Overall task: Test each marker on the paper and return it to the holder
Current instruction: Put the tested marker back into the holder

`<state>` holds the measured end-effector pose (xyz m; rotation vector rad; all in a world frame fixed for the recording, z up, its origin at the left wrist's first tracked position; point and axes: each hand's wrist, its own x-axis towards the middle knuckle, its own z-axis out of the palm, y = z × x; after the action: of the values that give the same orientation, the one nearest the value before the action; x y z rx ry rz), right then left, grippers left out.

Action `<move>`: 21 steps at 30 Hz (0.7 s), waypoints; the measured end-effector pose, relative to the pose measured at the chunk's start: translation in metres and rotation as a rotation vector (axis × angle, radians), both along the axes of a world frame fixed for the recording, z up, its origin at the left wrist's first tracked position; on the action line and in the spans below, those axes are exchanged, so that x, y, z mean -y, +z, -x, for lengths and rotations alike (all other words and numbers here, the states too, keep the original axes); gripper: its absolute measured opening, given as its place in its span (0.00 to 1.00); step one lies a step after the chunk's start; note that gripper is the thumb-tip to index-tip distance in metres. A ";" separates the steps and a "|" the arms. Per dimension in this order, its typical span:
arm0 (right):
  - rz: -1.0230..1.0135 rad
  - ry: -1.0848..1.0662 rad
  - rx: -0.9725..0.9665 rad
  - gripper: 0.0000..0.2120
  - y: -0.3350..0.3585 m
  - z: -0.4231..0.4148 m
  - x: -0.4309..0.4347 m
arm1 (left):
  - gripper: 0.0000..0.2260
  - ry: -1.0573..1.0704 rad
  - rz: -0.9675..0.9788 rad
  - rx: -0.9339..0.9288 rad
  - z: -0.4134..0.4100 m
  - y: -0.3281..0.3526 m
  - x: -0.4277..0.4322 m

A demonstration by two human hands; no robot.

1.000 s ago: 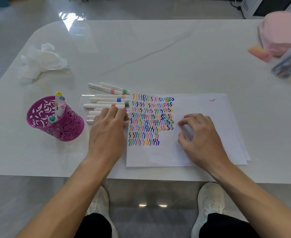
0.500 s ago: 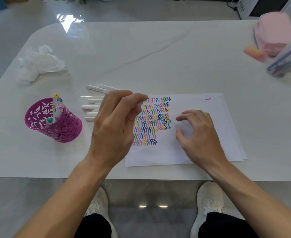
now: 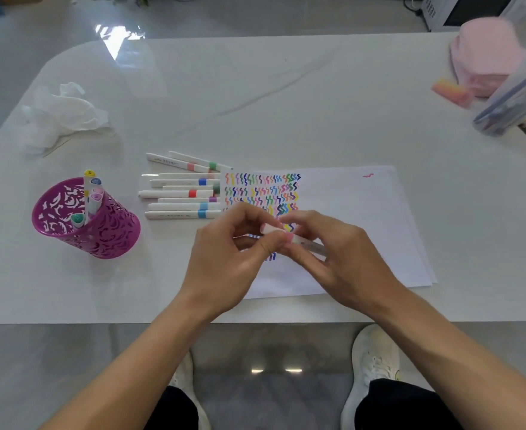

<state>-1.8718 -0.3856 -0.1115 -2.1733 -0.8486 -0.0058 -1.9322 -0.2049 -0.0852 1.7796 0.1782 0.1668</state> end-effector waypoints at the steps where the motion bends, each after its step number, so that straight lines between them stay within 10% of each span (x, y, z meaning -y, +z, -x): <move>1: 0.025 0.014 0.024 0.14 -0.002 0.000 0.001 | 0.07 -0.014 -0.032 -0.019 0.000 -0.002 0.001; 10: 0.277 0.074 0.096 0.14 -0.010 0.002 0.007 | 0.06 -0.231 -0.507 -0.131 -0.004 -0.010 -0.001; 21: 0.268 0.041 0.089 0.17 -0.009 0.002 0.009 | 0.10 -0.188 -0.408 -0.168 -0.009 -0.014 0.002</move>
<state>-1.8742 -0.3944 -0.1205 -2.4193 -0.9917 0.0338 -1.9229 -0.2072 -0.0988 2.2067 0.1003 -0.0898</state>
